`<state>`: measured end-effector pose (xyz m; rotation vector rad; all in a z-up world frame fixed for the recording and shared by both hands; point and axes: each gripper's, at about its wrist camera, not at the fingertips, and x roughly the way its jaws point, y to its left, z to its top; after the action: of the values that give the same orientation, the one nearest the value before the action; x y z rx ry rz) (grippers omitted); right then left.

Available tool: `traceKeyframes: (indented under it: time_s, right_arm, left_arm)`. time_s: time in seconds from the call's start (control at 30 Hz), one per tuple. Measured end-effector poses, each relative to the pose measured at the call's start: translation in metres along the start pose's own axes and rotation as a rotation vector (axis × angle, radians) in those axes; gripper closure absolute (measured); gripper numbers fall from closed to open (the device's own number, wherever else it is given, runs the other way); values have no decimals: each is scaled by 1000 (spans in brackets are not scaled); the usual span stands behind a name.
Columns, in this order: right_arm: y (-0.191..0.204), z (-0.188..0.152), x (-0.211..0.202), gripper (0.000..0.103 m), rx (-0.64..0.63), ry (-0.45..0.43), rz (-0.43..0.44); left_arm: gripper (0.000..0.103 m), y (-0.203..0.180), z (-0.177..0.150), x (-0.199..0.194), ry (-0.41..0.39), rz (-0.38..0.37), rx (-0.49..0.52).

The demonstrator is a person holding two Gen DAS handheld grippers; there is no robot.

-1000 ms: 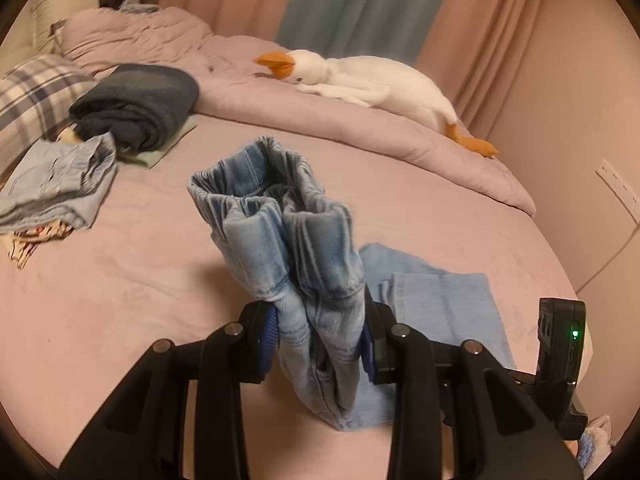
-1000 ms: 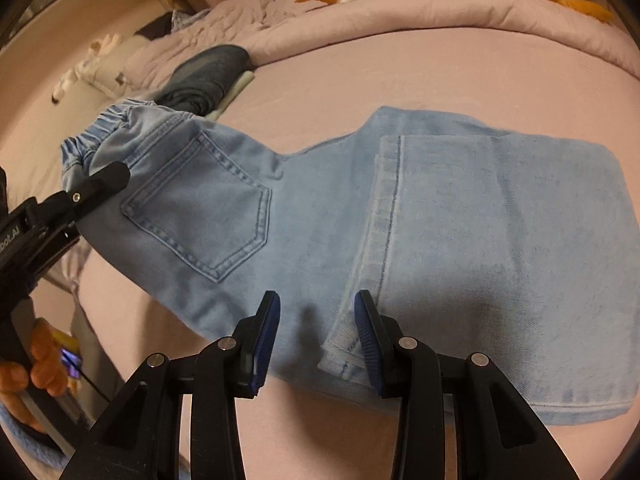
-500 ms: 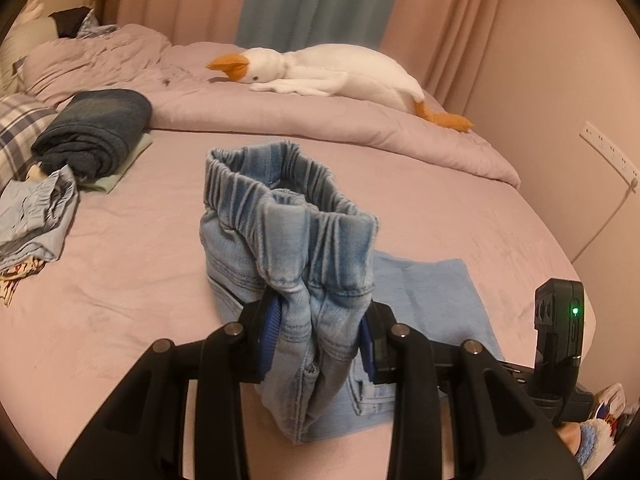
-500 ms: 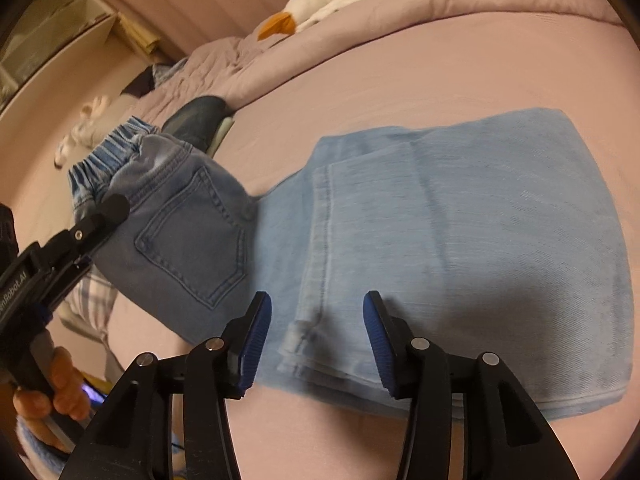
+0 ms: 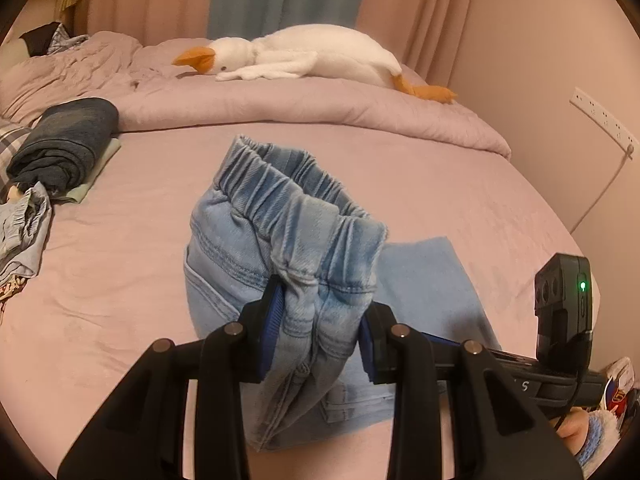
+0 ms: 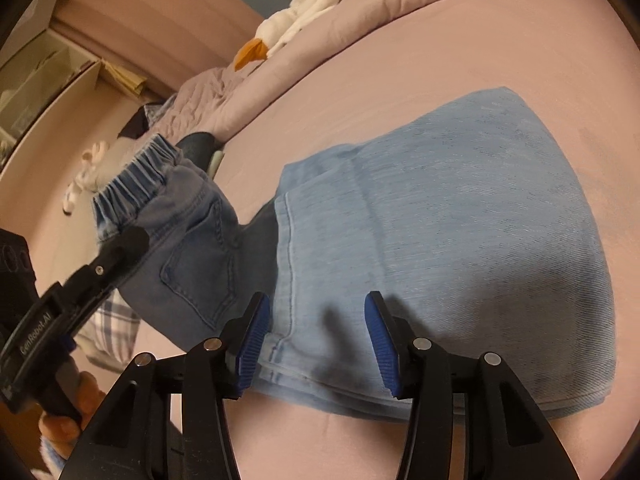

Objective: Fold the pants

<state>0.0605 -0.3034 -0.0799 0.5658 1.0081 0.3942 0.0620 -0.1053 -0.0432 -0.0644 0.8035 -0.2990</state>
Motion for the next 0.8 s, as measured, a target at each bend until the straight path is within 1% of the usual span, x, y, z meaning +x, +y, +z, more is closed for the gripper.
traceKeyframes:
  time_s: [0.13,0.27,0.4,0.43,0.57,0.67,0.7,0.73,0.77,0.8]
  right_arm:
    - [-5,2,1,53,37,-3,41]
    - [-16,5,0,52,93,-10,111]
    - [-33,6,-1,50,200,-17,204]
    - [-40,7,-1,50,240,-19,241]
    - [-59,6,-4,50,348,-38,356]
    - [-64,5,-4,50,396,-37,401]
    - [-64,5,-3,50,403,-32,409]
    - [-63,7,0,49,406,-22,419]
    - [-61,8,2,47,406,-15,429]
    - [-59,9,4,41,407,-6,442]
  left_arm:
    - [70,-13,-3,10,30,-8,36]
    - [69,-26,-7,24,64,-10,78]
    - [69,-39,-14,37,98,-8,127]
    - [67,-41,-16,40,107,-7,138]
    - [63,-46,-22,52,149,-34,153]
    - [62,-46,-24,58,169,-63,148]
    - [60,-44,-25,59,178,-80,139]
    - [53,-43,-26,59,186,-93,132]
    - [49,-41,-26,59,188,-103,126]
    - [46,-38,-27,56,182,-114,116]
